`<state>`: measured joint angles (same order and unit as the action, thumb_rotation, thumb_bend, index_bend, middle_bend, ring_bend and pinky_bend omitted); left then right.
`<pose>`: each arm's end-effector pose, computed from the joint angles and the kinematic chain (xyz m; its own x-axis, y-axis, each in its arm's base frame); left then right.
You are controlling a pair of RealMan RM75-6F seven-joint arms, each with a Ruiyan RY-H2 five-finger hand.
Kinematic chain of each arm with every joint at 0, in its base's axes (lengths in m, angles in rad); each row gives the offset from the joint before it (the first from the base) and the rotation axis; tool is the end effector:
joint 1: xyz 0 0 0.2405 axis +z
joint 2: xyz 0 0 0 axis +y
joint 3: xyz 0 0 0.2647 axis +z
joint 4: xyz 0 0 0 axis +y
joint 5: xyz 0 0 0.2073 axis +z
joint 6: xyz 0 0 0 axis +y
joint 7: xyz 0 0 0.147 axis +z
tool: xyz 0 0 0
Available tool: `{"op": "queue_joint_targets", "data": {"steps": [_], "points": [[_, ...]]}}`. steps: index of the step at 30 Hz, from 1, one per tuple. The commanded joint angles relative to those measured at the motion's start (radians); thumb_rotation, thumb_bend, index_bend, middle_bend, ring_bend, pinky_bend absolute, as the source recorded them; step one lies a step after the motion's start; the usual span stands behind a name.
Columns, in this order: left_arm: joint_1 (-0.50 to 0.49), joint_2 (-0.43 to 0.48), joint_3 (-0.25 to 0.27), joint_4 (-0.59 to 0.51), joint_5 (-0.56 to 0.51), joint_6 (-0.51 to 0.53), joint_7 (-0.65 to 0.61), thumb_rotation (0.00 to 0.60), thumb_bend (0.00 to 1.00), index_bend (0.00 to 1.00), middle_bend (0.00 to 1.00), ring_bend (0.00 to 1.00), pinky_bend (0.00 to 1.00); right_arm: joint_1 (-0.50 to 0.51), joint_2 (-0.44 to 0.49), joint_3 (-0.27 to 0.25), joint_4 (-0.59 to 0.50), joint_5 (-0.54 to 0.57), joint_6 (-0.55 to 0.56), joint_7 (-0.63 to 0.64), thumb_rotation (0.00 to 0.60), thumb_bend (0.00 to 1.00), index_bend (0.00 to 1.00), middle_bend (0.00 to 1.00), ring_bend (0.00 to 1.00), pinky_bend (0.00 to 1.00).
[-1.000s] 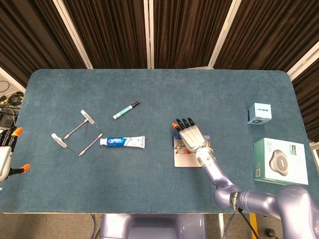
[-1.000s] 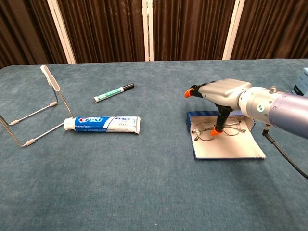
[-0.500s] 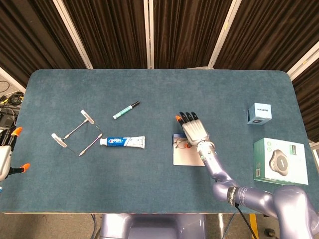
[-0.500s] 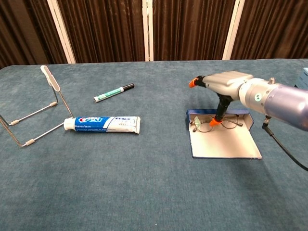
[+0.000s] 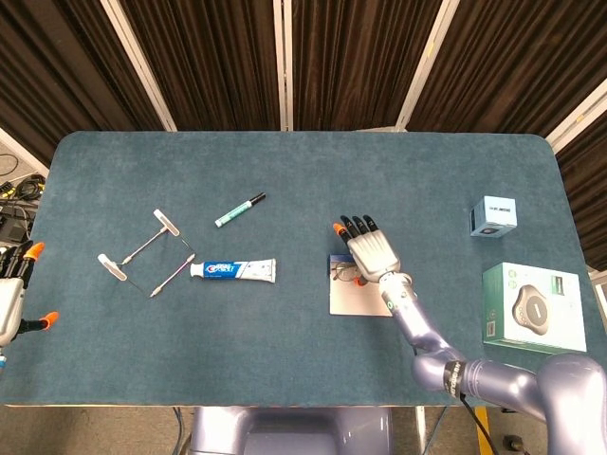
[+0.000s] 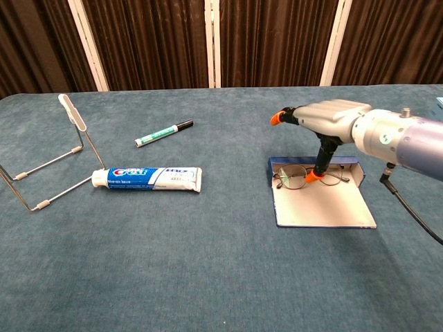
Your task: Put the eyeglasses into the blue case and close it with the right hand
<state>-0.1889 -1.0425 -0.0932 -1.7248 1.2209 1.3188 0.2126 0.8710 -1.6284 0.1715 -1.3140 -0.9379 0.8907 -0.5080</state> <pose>-0.3207 0.2204 0.1764 0.4963 0.1202 0.8598 0.8503 0.1325 -0.5093 -0.1467 -0.3875 -0.0355 0.5920 -0.2452 0.7677 -0.7895 -0.3679 0.4913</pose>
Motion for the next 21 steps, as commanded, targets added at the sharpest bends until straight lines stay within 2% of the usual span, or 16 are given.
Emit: {"op": "queue_joint_targets", "data": {"steps": [1, 4, 8, 10, 14, 21], "points": [[0.0, 0.0, 0.001, 0.0, 0.002, 0.0, -0.001, 0.6, 0.0, 0.0, 0.0, 0.0, 0.0, -0.025, 0.042, -0.031, -0.064, -0.045, 0.015, 0.007, 0.6, 0.0, 0.1, 0.0, 0.0, 0.0], [0.001, 0.001, 0.002, -0.002, 0.007, 0.002, -0.003, 0.6, 0.0, 0.0, 0.0, 0.0, 0.0, -0.049, 0.07, -0.064, -0.103, -0.104, 0.034, 0.026, 0.6, 0.0, 0.12, 0.0, 0.0, 0.0], [0.005, 0.005, 0.006, -0.009, 0.021, 0.011, -0.007, 0.6, 0.0, 0.0, 0.0, 0.0, 0.0, -0.108, 0.123, -0.146, -0.158, -0.23, 0.078, 0.065, 0.6, 0.0, 0.14, 0.0, 0.0, 0.0], [0.006, 0.006, 0.008, -0.013, 0.026, 0.015, -0.008, 0.6, 0.0, 0.0, 0.0, 0.0, 0.0, -0.124, 0.132, -0.164, -0.165, -0.261, 0.089, 0.081, 0.6, 0.02, 0.15, 0.0, 0.0, 0.0], [0.009, 0.007, 0.01, -0.018, 0.034, 0.021, -0.007, 0.6, 0.0, 0.0, 0.0, 0.0, 0.0, -0.147, 0.139, -0.186, -0.166, -0.304, 0.102, 0.101, 0.6, 0.07, 0.18, 0.0, 0.0, 0.0], [0.012, 0.008, 0.013, -0.023, 0.041, 0.027, -0.006, 0.6, 0.0, 0.0, 0.0, 0.0, 0.0, -0.167, 0.125, -0.192, -0.136, -0.344, 0.117, 0.118, 0.6, 0.16, 0.26, 0.0, 0.0, 0.0]]}}
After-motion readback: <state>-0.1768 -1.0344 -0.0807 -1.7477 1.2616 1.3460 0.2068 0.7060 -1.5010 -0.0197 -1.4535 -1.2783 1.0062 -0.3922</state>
